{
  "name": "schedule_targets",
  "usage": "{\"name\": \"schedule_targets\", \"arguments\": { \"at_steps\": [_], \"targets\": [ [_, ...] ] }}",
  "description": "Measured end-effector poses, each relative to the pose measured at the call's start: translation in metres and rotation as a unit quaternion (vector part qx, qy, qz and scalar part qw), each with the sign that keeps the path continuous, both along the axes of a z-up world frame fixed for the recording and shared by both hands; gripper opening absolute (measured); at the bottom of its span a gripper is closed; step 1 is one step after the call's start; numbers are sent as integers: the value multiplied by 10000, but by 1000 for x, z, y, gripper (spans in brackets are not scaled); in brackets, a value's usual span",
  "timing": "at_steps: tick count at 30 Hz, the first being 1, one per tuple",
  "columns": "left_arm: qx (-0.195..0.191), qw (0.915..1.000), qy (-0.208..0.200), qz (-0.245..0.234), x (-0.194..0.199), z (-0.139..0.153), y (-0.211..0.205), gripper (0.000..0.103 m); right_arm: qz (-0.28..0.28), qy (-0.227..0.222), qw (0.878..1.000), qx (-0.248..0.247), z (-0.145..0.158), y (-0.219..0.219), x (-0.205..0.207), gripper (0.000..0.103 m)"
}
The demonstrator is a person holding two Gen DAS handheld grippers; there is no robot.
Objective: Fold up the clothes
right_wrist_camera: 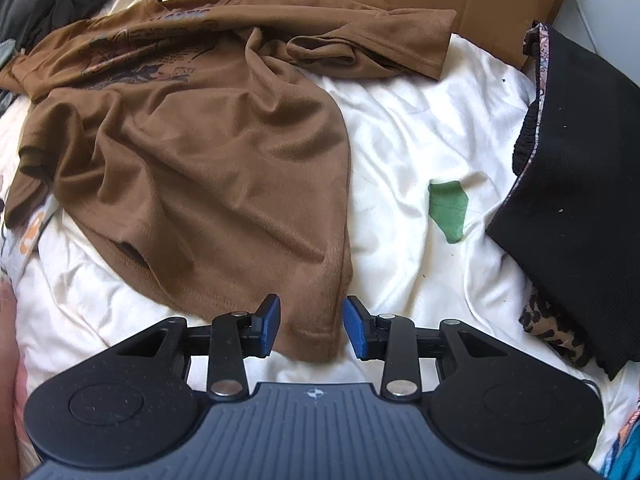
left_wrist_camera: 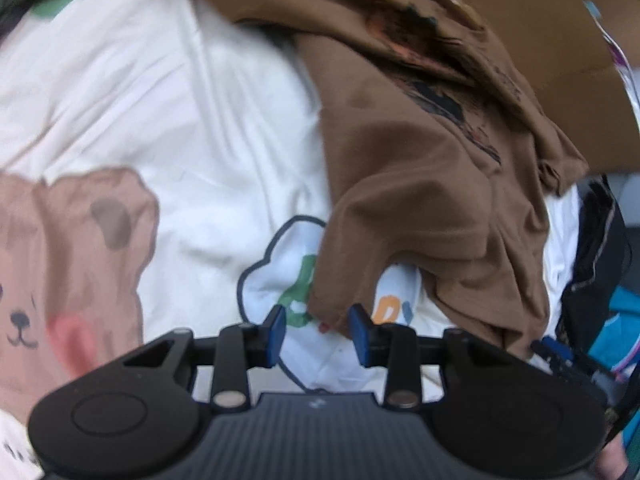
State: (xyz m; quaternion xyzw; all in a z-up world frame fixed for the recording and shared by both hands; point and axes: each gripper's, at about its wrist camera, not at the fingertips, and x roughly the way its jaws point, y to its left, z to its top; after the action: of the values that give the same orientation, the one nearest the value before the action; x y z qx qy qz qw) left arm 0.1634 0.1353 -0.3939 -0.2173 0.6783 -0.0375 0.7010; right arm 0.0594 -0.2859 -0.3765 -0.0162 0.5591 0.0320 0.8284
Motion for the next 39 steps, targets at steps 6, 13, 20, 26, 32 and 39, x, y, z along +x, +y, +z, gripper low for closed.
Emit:
{"name": "schedule_targets", "arguments": {
  "at_steps": [6, 13, 20, 26, 32, 39],
  "targets": [
    [-300, 9953, 85, 920, -3, -3, 8, 37, -57, 60, 10000, 8, -8, -6, 6, 44],
    [-664, 9756, 661, 1984, -8, -21, 17, 37, -198, 179, 9995, 192, -20, -15, 2, 44],
    [-541, 9666, 857, 2353, -20, -23, 19, 40, -204, 168, 9993, 281, -22, -17, 0, 44],
    [-696, 9590, 720, 2652, -22, -26, 20, 41, -247, 161, 9990, 327, -24, -13, 0, 44],
    [-600, 9603, 663, 2643, -19, -28, 18, 29, -356, 170, 9986, 339, -26, -16, 1, 43],
    [-324, 9691, 528, 2387, -20, -14, 32, 8, -280, 167, 9984, 464, -26, -15, 4, 8]
  ]
}}
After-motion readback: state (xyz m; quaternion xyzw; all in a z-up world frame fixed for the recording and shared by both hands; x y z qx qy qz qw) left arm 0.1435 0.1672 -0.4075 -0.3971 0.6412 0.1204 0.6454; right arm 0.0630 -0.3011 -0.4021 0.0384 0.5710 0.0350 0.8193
